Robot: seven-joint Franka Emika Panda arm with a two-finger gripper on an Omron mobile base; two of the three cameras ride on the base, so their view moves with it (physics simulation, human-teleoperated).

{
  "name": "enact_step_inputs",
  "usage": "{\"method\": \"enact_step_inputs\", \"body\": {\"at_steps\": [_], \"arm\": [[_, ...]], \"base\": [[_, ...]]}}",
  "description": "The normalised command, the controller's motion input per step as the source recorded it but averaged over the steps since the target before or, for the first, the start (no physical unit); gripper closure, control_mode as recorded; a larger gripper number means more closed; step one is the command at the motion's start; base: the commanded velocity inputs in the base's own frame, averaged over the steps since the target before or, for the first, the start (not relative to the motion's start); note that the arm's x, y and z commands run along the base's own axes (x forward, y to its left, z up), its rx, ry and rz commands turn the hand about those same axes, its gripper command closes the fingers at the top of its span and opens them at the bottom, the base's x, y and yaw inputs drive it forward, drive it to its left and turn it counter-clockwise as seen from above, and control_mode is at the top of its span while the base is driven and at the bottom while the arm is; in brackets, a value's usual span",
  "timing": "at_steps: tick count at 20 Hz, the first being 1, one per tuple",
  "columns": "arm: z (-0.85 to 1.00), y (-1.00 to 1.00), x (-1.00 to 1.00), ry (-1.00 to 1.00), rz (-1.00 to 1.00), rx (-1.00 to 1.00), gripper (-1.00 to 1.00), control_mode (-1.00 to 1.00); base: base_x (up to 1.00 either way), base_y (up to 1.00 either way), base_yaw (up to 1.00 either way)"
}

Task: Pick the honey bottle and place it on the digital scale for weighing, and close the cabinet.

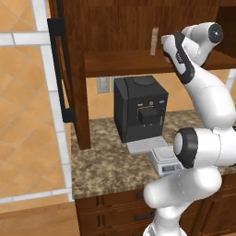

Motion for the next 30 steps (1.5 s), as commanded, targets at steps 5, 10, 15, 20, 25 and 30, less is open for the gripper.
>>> {"method": "enact_step_inputs", "body": {"at_steps": [5, 10, 15, 20, 25, 30], "arm": [[0.05, 0.0, -1.0, 0.0, 0.03, 0.0, 1.0, -1.0], [0.0, 0.02, -1.0, 0.04, 0.11, 0.0, 1.0, -1.0], [-0.37, 0.03, -0.98, 0.07, 0.42, 0.0, 1.0, -1.0], [-0.68, 0.0, -0.6, 0.01, 0.73, 0.0, 1.0, -1.0], [-0.96, 0.03, -0.02, 0.0, 0.55, 0.0, 1.0, -1.0], [-1.0, 0.0, 0.24, 0.0, 0.43, 0.0, 1.0, -1.0]], "base": [[0.0, 0.0, 0.0], [0.0, 0.0, 0.0], [0.0, 0.0, 0.0], [0.0, 0.0, 0.0], [0.0, 0.0, 0.0], [0.0, 0.0, 0.0]]}}
